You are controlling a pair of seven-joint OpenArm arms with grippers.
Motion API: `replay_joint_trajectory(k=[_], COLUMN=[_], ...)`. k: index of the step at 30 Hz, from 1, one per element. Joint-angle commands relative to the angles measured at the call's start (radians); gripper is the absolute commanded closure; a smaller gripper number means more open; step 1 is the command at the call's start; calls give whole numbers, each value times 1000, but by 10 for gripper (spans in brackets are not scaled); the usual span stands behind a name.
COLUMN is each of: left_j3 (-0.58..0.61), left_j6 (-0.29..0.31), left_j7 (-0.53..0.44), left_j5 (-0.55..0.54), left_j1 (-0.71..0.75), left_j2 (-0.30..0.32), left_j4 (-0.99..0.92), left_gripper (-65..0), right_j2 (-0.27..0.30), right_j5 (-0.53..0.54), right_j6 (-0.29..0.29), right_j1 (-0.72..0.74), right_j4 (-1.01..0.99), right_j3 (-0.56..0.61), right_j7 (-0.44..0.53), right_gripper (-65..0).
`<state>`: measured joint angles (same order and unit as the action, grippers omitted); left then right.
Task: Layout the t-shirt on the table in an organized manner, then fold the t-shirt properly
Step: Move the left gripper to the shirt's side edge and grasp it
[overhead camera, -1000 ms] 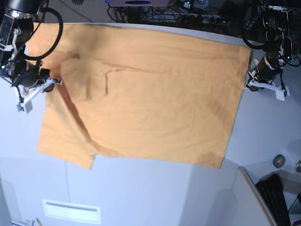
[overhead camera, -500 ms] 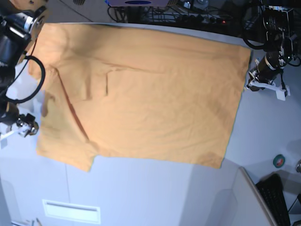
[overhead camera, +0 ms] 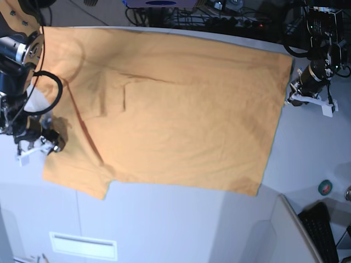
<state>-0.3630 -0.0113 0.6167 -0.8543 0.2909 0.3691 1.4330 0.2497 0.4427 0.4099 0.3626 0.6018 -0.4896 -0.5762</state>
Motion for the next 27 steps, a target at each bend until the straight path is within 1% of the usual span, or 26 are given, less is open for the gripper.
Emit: replay_joint_trajectory(k=[1,6,9,10,12,15,17,19,22,23,25,27], left_j3=[-8,-8,-8,-8,-8,5,25,37,48,48,48,55], left_j6=[6,6,6,6,6,6,6,6,6,6,6,6], left_j7=[-14,-14,-14,-14,-14,-14,-7,30,84,90,90,90], left_j5=[-6,-6,-6,-6,-6,-6,-6,-6,-6,-6,-6,-6], left_j1=[-5,-5,-3,-3,-3,-11,-52,-103,-247,-295,-398,-497], left_j2=[18,18,18,18,18,35,43,55,66,66,63,61], left_j4=[15,15,15,15,13,13,10,-31,-156,-199,-295,-392], left_gripper=[0,0,0,0,0,0,0,0,0,-12,-189,-344], right_j2=[12,-10,-11,-11,-11,-10,-8,-6,-8,-8,-10,-10], right_j5=[1,0,0,0,0,0,0,0,0,0,0,0], right_j6=[7,7,7,7,7,7,2,2,2,2,2,2], right_j1=[17,23,19,17,11,6,6,6,6,6,6,5], right_j4=[10,11,7,5,5,5,5,7,8,8,10,10], right_j3=[-1,-1,-1,-1,-1,-1,-1,-1,-1,-1,-1,-1], right_j7=[-9,-1,45,58,78,103,115,115,115,115,114,112], right_gripper=[-326,-321,-308,-281,-183,0,0,0,0,0,0,0])
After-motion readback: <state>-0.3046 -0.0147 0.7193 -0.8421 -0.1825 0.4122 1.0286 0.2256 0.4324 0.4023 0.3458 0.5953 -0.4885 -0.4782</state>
